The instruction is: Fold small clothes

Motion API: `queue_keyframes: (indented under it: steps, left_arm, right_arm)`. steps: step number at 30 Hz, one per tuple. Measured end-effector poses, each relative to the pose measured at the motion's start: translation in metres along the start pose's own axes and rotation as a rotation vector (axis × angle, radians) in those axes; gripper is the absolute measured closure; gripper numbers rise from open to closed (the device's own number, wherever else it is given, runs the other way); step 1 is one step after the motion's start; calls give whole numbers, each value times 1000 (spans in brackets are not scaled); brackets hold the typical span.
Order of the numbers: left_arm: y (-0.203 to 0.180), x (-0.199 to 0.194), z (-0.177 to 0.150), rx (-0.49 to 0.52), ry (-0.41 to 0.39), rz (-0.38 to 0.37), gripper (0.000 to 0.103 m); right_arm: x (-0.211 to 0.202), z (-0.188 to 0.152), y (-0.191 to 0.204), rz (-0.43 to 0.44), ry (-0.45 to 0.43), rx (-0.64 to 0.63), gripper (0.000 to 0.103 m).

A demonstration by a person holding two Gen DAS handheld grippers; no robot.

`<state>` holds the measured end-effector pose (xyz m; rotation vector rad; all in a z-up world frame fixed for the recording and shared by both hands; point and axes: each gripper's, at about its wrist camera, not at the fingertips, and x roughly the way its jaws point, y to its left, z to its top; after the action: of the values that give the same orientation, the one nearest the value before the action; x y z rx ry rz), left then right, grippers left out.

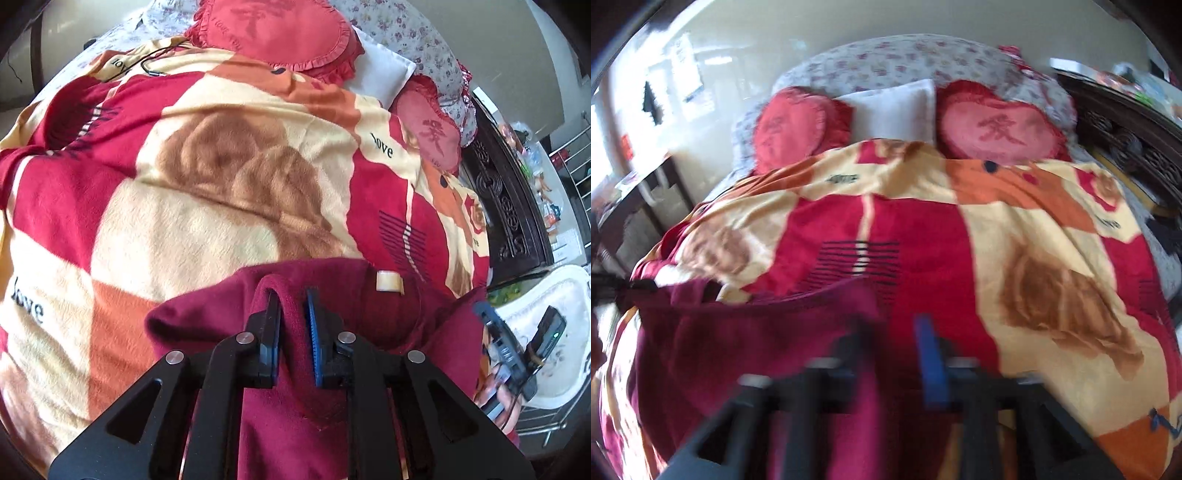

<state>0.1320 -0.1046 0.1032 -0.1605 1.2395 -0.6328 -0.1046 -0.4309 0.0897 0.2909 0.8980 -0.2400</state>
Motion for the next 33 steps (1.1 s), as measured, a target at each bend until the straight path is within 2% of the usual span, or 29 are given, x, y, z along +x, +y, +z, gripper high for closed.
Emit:
queue_keyframes:
  steps: [3,5,7,9,10,11,12,14,15,19,21,23,27,30,33]
  left_arm:
    - [-5,-16,-11,63,-22,11,90]
    - [-6,-23,-14,73,-32,8,89]
    - [-6,-25,-14,66,-34,-8,83]
    - [-3,-27,-9,32,-59,-16,69]
    - [-1,-30,-6,15,-85,-14,48]
    - [2,-35,-3,-14,-126,-39,34]
    - [5,-41,-1,-48,-157,-79,32]
    - [7,-47,1,-83,-168,-114,32]
    - [5,-50,-1,-83,-165,-104,32]
    - [-5,-48,-23,-12,-141,-3,32]
    - [-6,-43,-43,29,-115,28,32]
    - [-1,-39,-63,39,-97,40,32]
    - [14,-34,-99,18,-55,6,32]
    - [25,-35,-127,41,-35,10,32]
    - [31,-34,-146,70,-26,-13,32]
  right_arm:
    - [-23,2,-8,74,-28,56,54]
    - [-37,-1,2,110,-18,14,54]
    - [-47,-6,21,123,-18,-56,54]
    - [-60,-13,36,95,-67,-112,54]
    - [-67,-15,43,74,-99,-135,54]
    - [-73,-16,49,75,-113,-151,54]
    - [-76,-16,53,104,-116,-156,54]
    - [-75,-17,66,192,-94,-165,54]
    - [-71,-19,73,199,-74,-182,54]
    - [-34,-28,95,184,9,-280,54]
    - [-11,-27,90,112,28,-279,54]
    - [16,-20,78,-10,22,-254,55]
    - [57,-5,47,-78,57,-134,55]
    - [56,2,29,-29,90,-26,55]
    - [21,-1,30,9,44,-17,55]
